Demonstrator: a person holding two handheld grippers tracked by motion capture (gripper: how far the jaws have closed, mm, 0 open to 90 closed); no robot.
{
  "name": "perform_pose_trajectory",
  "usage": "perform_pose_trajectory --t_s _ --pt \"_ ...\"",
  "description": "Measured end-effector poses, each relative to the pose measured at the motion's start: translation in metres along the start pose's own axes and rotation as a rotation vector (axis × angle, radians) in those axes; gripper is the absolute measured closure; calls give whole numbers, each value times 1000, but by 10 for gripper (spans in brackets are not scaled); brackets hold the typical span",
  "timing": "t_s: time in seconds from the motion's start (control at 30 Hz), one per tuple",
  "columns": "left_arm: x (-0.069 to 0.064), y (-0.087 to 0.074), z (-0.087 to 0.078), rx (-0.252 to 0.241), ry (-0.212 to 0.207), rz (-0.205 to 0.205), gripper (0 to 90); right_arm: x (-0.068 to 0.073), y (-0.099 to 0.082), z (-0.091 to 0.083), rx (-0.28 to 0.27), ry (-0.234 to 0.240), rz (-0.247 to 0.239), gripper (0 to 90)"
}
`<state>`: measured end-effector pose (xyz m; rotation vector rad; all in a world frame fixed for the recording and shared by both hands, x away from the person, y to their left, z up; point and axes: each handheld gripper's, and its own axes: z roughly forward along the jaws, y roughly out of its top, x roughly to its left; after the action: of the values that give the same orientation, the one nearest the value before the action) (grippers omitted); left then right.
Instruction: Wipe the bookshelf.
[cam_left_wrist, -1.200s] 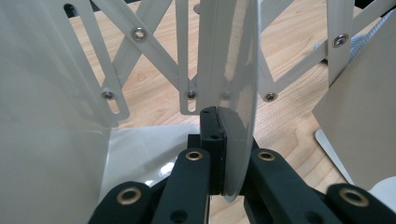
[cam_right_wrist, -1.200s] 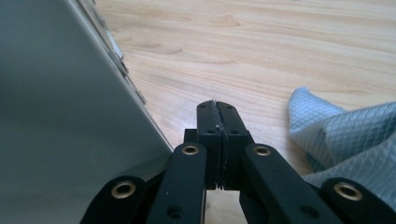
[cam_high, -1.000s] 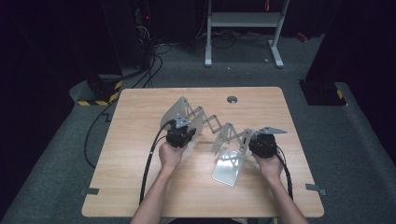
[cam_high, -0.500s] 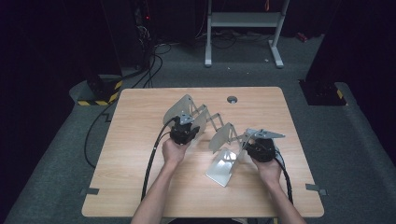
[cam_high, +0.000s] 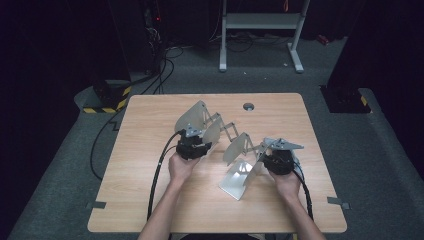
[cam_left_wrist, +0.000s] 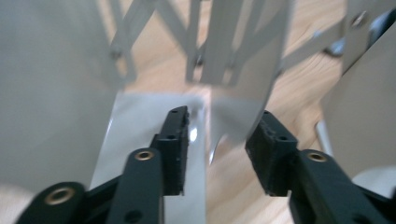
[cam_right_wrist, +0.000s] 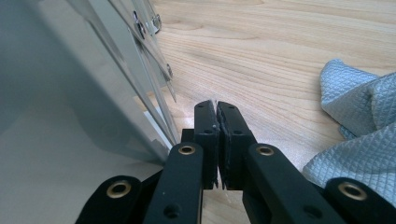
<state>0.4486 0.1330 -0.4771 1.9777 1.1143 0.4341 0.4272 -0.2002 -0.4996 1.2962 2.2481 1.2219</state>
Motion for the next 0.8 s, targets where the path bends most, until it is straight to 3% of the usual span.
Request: perform_pose_trajectory --t_s 0.2,0.33,0.5,0.67,0.8 --pt "5 -22 -6 74 64 -55 507 -1 0 1 3 -1 2 878" --pt "10 -34 -8 124 93 -119 481 -1 0 2 2 -1 4 880" --pt "15 -43 -8 147 117 -169 451 -2 1 2 2 0 3 881" --pt "13 -45 -2 164 130 -165 425 -2 1 3 2 -3 4 882" --pt "13 -44 1 151 138 -172 415 -2 1 3 5 -1 4 886"
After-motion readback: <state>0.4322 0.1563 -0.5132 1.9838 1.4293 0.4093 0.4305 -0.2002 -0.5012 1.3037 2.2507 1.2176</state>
